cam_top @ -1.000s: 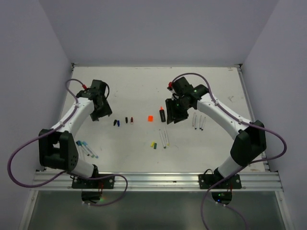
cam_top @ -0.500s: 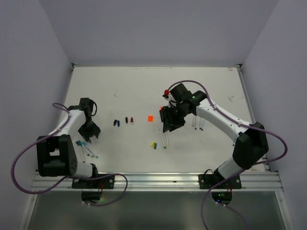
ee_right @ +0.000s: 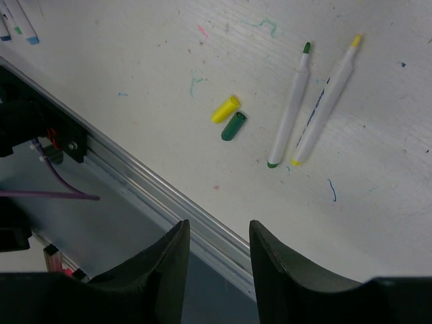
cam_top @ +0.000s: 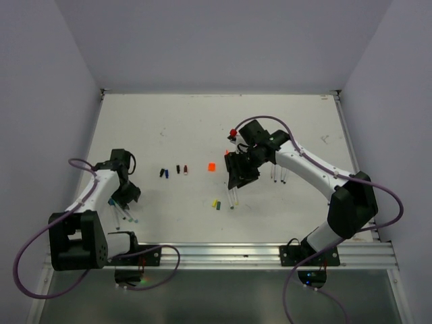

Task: Open the pen caps

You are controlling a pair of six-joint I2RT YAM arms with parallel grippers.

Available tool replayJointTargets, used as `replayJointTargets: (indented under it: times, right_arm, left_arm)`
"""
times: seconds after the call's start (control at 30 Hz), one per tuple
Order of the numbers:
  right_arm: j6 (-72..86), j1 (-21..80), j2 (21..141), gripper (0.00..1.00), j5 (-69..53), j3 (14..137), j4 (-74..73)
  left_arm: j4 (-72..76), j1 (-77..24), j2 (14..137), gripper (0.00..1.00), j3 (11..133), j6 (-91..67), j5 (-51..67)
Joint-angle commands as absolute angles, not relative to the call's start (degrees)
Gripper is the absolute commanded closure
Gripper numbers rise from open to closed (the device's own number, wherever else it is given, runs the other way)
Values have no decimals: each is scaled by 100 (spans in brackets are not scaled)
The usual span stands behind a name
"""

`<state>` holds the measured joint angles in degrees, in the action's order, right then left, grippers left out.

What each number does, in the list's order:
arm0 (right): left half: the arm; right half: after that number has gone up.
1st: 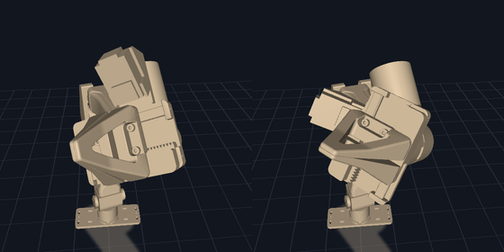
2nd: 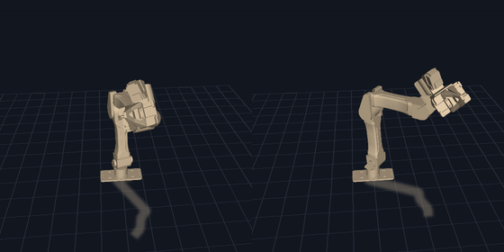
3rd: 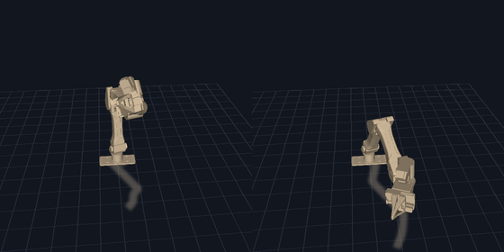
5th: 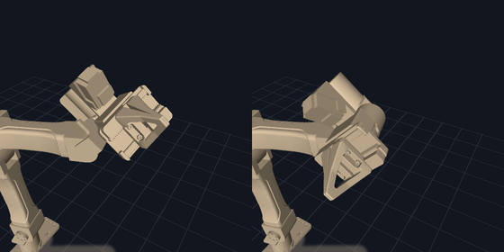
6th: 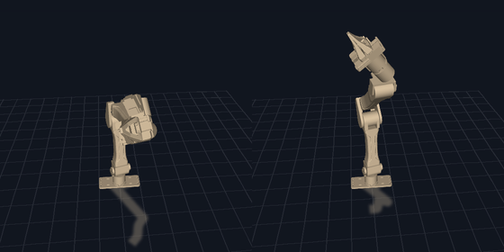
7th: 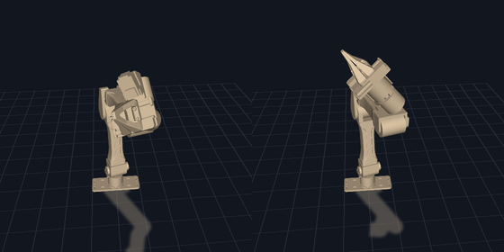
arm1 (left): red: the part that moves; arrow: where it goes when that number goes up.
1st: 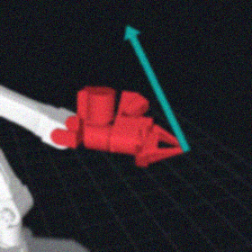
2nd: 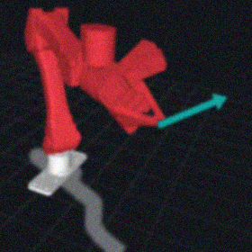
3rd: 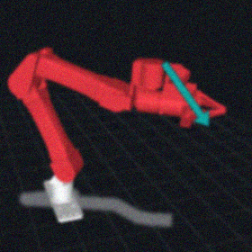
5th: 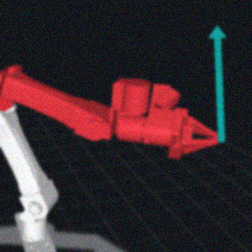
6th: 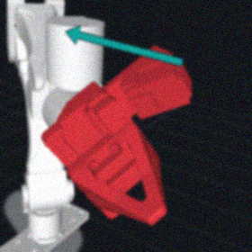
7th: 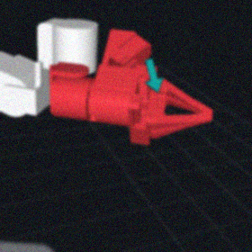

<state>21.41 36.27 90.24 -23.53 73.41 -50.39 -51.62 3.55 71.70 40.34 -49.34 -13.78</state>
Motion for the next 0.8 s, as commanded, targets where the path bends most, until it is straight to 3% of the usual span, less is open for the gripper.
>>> replayJointTargets:
  times: [0.0,0.17,0.4,0.77]
  right_arm:
    - [2048,3647,8851,56,-2487,7330,-4966]
    - [2048,3647,8850,55,-2487,7330,-4957]
    - [2065,3647,8781,55,-2514,7269,-4939]
    - [2039,3647,8666,55,-2443,7198,-4966]
  left_arm:
    - [-5168,360,7031,58,3911,-5097,-1626]
    - [-5335,369,7084,60,3946,-5325,-1828]
    - [-5414,360,7276,51,4008,-5624,-1933]
    - [-4695,360,7663,50,3833,-5546,-1873]
